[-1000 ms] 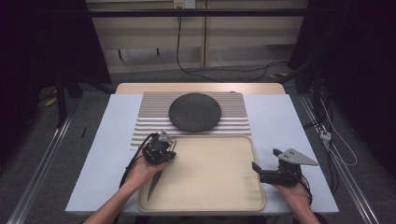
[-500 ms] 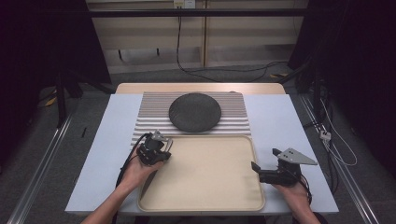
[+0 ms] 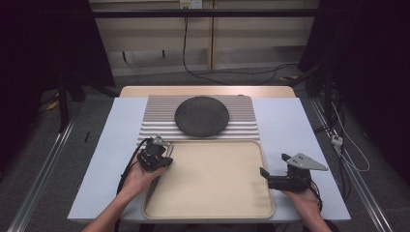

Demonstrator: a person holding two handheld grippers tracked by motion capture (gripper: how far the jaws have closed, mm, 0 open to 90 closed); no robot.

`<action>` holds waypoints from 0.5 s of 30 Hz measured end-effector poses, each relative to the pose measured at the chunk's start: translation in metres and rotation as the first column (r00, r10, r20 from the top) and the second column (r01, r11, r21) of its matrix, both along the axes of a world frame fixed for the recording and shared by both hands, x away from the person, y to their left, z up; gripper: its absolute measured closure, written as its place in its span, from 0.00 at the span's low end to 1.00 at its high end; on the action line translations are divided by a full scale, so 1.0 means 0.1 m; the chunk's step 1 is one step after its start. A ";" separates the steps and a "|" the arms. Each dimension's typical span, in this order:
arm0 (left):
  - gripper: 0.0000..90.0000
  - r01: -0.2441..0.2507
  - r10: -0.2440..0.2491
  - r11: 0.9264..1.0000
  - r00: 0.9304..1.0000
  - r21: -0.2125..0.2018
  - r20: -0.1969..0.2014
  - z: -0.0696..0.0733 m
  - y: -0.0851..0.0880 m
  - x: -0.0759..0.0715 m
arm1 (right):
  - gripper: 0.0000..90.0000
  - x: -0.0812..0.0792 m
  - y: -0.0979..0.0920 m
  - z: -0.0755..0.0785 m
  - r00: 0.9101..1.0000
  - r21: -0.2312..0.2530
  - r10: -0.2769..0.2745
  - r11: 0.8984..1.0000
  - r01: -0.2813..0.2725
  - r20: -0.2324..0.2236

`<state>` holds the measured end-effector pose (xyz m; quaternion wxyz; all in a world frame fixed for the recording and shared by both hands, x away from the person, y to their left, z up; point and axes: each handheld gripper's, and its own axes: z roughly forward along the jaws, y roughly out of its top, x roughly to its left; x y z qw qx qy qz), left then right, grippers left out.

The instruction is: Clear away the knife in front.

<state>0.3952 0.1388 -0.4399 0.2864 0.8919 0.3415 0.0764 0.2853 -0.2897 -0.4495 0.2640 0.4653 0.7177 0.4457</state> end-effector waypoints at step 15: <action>1.00 -0.027 0.028 1.000 1.000 -0.003 0.002 0.00 0.15 -0.02 | 0.04 0.00 0.00 0.00 1.000 0.002 -0.004 1.000 0.004 -0.004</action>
